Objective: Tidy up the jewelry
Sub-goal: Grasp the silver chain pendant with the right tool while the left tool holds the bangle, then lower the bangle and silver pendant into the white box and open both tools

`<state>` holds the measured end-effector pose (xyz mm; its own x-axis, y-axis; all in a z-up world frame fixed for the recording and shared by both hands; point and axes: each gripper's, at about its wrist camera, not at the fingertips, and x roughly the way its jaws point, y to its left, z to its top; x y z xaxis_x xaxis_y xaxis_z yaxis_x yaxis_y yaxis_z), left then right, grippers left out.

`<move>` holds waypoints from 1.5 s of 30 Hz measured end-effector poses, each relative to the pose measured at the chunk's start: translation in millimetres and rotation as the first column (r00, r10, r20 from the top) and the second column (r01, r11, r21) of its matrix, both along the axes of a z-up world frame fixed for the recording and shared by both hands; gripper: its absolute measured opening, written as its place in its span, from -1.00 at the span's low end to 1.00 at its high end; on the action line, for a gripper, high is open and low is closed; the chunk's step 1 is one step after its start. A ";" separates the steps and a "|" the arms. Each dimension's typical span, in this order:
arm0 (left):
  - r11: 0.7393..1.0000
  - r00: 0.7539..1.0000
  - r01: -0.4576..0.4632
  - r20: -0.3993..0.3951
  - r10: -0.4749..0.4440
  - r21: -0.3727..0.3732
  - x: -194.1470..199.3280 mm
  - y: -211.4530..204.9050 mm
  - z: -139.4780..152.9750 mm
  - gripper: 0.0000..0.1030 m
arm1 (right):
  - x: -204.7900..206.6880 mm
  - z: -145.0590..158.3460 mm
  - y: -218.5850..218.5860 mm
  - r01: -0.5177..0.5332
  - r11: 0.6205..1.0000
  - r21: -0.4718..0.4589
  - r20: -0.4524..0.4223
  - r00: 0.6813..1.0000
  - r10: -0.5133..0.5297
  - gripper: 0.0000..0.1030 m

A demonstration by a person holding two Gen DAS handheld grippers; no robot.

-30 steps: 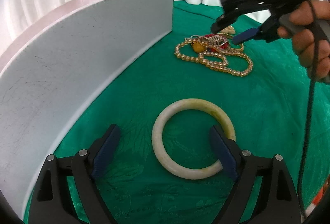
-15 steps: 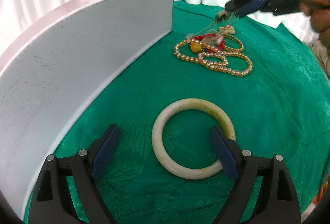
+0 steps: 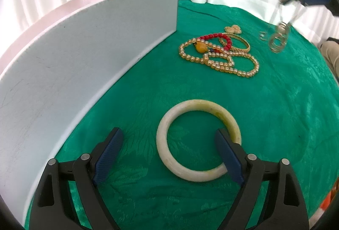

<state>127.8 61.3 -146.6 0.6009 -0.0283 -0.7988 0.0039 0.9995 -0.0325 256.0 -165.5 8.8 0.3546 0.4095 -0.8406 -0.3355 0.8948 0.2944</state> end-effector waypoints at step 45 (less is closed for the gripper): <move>0.820 0.857 -0.515 -0.148 0.493 -0.252 35.3 278.8 78.2 -0.80 | 45.3 -15.9 256.2 -0.306 0.949 0.076 0.037 0.952 0.304 -0.68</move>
<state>163.0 340.1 -68.4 0.5322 0.0399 -0.8457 -0.5110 0.8116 -0.2833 301.3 90.7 -7.1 0.2220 0.5667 -0.7934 -0.5968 0.7225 0.3491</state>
